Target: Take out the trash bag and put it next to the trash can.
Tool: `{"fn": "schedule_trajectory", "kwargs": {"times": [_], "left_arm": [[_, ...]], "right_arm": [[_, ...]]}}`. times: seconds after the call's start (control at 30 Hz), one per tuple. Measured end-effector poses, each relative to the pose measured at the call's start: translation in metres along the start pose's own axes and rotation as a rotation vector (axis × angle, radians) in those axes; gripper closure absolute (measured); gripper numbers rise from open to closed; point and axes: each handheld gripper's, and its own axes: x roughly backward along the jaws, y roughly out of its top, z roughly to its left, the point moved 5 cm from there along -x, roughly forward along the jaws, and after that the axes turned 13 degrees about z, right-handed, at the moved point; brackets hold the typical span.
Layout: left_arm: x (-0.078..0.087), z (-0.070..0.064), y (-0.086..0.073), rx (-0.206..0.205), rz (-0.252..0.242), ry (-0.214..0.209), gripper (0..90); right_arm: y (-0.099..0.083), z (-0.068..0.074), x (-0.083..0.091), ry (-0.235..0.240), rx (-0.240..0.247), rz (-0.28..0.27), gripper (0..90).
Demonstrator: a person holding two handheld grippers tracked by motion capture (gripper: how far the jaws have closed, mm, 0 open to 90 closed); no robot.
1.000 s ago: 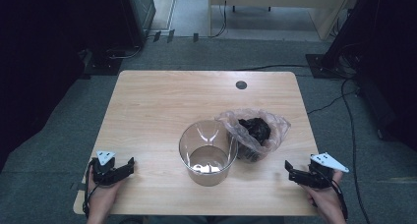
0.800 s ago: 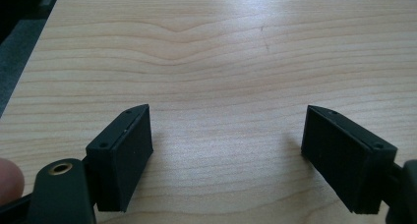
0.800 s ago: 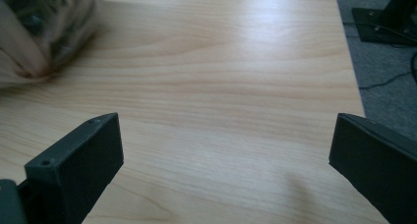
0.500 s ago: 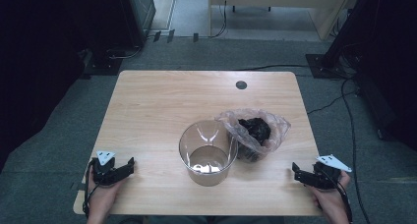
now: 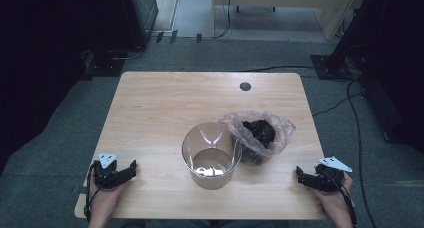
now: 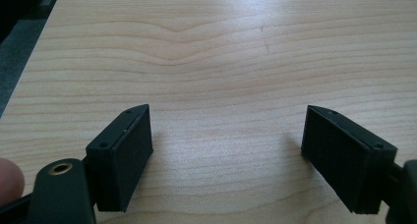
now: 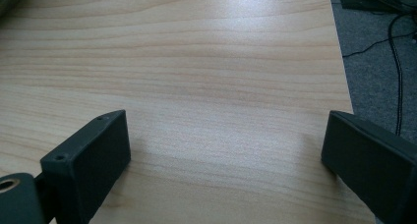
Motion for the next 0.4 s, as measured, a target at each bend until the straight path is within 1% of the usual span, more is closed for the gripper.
{"fn": "schedule_trajectory", "kwargs": {"times": [0.4], "left_arm": [[-0.0002, -0.0002, 0.0002, -0.001, -0.001, -0.001, 19.0]], "right_arm": [[-0.0001, 0.0005, 0.0, 0.001, -0.002, 0.001, 4.1]]}}
